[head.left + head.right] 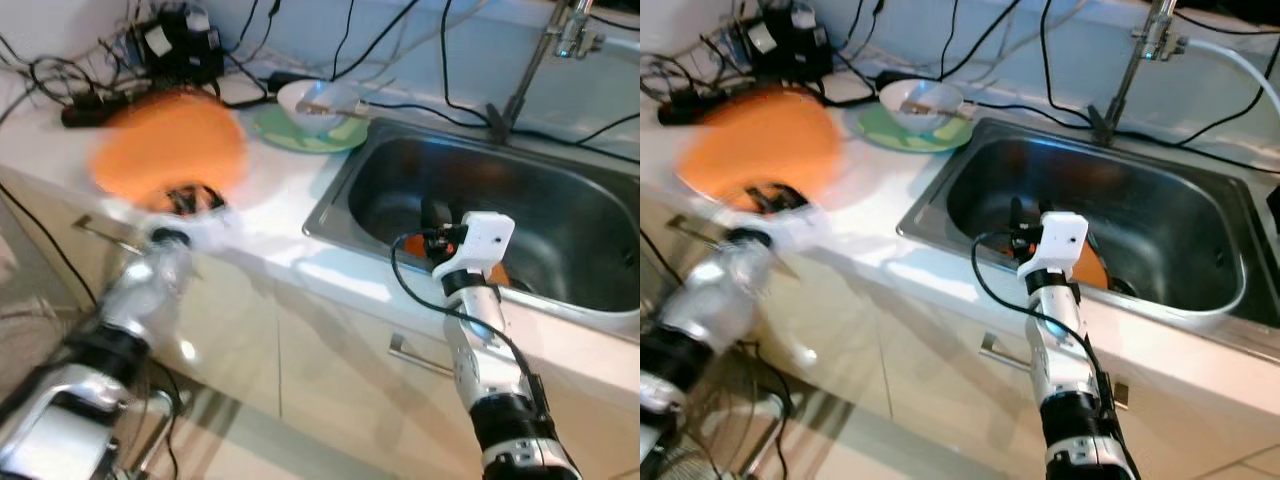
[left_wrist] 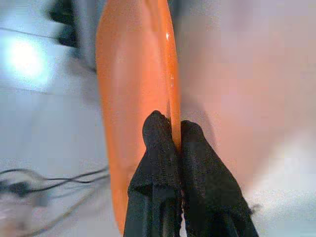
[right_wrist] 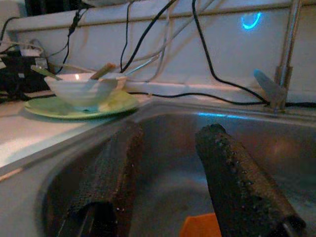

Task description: Kitchen organization

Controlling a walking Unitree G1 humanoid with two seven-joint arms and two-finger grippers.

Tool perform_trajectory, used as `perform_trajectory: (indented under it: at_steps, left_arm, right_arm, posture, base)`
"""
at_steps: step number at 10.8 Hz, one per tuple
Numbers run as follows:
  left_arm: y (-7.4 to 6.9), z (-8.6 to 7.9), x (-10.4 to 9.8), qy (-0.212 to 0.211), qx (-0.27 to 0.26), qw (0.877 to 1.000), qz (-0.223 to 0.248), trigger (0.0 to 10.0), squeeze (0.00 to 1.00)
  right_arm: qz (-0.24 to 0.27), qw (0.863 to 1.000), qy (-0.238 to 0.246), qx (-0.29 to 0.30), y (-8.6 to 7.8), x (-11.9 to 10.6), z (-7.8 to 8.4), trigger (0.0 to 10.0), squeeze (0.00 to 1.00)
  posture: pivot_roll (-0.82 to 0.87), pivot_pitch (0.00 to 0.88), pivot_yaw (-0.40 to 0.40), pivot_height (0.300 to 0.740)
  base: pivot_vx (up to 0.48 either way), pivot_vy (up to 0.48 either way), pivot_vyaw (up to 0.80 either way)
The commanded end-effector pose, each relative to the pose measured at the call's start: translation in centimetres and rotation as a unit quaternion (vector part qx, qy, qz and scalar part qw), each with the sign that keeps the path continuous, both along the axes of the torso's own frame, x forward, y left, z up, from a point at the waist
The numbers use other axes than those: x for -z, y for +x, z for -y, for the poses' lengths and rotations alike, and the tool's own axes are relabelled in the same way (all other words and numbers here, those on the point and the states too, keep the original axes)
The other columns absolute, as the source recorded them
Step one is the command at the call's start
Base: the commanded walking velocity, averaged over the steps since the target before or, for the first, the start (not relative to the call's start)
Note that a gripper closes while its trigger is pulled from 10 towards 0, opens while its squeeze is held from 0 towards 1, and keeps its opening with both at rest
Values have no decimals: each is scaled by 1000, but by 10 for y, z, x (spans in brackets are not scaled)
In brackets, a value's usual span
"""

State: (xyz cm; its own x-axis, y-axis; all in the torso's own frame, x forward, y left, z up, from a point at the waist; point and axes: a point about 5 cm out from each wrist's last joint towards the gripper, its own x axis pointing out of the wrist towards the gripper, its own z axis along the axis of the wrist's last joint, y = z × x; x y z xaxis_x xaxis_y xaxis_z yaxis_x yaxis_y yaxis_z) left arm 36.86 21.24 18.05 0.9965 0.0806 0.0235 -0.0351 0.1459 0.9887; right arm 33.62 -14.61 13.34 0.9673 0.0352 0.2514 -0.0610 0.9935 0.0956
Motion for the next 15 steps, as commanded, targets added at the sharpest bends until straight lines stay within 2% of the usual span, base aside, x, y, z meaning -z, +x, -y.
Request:
perform_trajectory:
  at_steps: [1,2,3,4,5,7,8,9,11,15]
  left_arm:
    - [2,18,-32,6,39,996,78,10000,0]
    - [0,42,-46,-1,87,990,113,10000,0]
    - [-2,53,-48,-5,111,986,120,10000,0]
    - [-4,68,-45,-11,142,983,118,10000,0]
    - [-6,77,-40,-13,159,981,107,10000,0]
    - [-13,101,-29,-19,215,973,79,10000,0]
    - [-13,107,-27,-20,225,971,74,10000,0]
    - [-13,109,-27,-20,231,970,71,10000,0]
    - [-15,121,-26,-18,259,963,65,10000,0]
    - [-18,131,-26,-13,296,953,64,10000,0]
  right_arm:
    - [8,1000,6,0,7,-11,2,10000,0]
    - [26,999,16,-10,15,-29,2,10000,0]
    - [24,999,27,-10,20,-37,5,10000,839]
    - [39,997,59,-29,25,-54,5,10000,1000]
    - [44,995,81,-41,28,-65,6,10000,1000]
    - [50,976,181,-114,36,-96,1,10000,1000]
    - [46,966,205,-147,35,-101,-3,10000,1000]
    - [38,964,211,-158,35,-102,-5,10000,1000]
    - [9,950,238,-203,34,-100,-16,10000,0]
    - [-27,941,242,-236,33,-93,-29,10000,0]
  posture:
    - [238,22,-49,725]
    - [229,21,-46,725]
    - [226,20,-46,725]
    - [224,20,-47,725]
    - [220,19,-46,725]
    - [213,19,-41,725]
    - [211,19,-40,725]
    - [211,22,-40,725]
    - [214,23,-40,725]
    - [219,7,-40,725]
  base:
    - [0,0,0]
    - [0,0,0]
    - [0,0,0]
    - [0,0,0]
    - [0,0,0]
    - [0,0,0]
    - [0,0,0]
    - [0,0,0]
    - [0,0,0]
    - [0,0,0]
